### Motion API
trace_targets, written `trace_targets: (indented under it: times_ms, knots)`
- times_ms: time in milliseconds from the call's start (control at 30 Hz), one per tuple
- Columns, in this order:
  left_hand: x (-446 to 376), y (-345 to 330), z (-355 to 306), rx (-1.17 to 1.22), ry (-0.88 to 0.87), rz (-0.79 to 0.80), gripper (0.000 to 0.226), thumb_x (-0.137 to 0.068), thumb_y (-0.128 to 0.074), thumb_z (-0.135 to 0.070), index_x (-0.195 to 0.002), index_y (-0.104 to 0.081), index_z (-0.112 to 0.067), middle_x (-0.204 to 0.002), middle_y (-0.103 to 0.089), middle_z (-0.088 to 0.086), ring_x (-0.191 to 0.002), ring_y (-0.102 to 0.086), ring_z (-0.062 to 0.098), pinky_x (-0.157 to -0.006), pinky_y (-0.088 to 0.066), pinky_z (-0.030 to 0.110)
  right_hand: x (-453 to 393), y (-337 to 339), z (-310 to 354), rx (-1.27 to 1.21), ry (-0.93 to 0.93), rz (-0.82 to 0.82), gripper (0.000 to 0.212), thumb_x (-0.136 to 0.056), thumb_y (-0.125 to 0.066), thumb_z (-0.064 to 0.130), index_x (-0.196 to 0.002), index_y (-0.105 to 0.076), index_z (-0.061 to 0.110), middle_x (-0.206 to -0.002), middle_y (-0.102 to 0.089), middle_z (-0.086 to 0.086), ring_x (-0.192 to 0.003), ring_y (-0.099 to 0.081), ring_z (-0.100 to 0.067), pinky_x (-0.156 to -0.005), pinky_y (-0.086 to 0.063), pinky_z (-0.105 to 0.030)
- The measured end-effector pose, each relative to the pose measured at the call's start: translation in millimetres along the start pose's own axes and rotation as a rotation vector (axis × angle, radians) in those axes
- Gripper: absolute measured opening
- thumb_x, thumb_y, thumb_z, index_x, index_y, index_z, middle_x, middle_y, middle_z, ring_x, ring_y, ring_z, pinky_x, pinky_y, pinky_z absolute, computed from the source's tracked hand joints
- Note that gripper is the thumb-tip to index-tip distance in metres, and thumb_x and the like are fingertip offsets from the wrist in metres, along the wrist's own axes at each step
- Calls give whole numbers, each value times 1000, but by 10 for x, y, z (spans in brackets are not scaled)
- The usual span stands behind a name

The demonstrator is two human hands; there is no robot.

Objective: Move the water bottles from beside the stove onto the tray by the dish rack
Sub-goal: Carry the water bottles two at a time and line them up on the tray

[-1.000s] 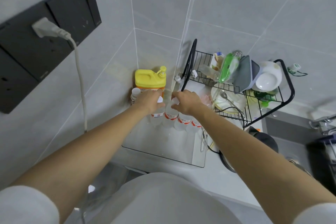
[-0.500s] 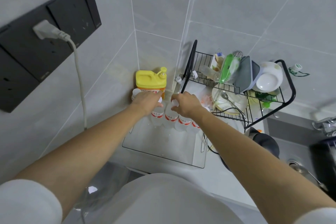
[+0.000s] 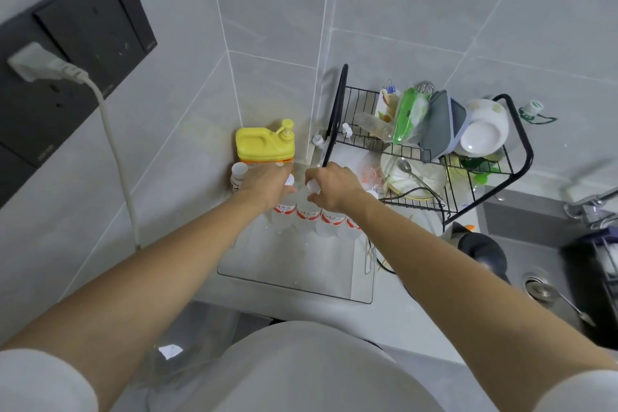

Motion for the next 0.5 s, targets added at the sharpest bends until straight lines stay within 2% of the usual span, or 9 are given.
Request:
trace_targets:
  times_ms: [200,300,333,400,500]
  knots:
    - [1,62,67,-18,-56,89,34,-95,-71,-20,-126,-59,-16,-117,-69,11,-110,-66,35,-76,-48,38,-24,-35,16,-9,-16,-6,36,-91,-76,34,-122,-63,23,-112,-68,-11,-114,-57,-32,-84,-41,-39]
    - [55,-27,118,27,-88,38,11,-104,-57,-29,-111,-62,-22,-94,-69,0,-84,-69,18,-68,-53,30,-11,-74,33,6,-25,-36,37,-90,-77,35,-122,-63,23,-111,-68,-10,-113,-58,-32,-86,-43,-40]
    - [64,-29,122,17,-105,10,11,-105,-54,-29,-110,-62,-23,-92,-70,-1,-81,-68,16,-68,-54,31,-4,-84,33,10,-31,-42,37,-90,-77,36,-121,-63,23,-110,-68,-10,-113,-58,-31,-87,-43,-40]
    - [75,-25,115,-6,-123,37,15,-103,-53,-24,-116,-61,-23,-95,-74,0,-87,-71,20,-73,-58,37,3,-106,29,14,-38,-47,36,-90,-77,36,-121,-62,24,-109,-68,-10,-114,-57,-31,-89,-43,-40]
    - [123,4,89,-3,-121,4,23,-106,-51,-38,-110,-65,-20,-93,-69,-1,-81,-69,19,-64,-52,27,2,-121,18,-1,-39,-42,37,-91,-76,37,-122,-61,24,-111,-68,-10,-114,-56,-31,-89,-44,-41]
Point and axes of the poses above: each hand's wrist, its own x-axis away from the middle knuckle, its own y-axis out of the back of the hand, z = x × y, the point moved 1 cm from there along -x, towards the middle knuckle
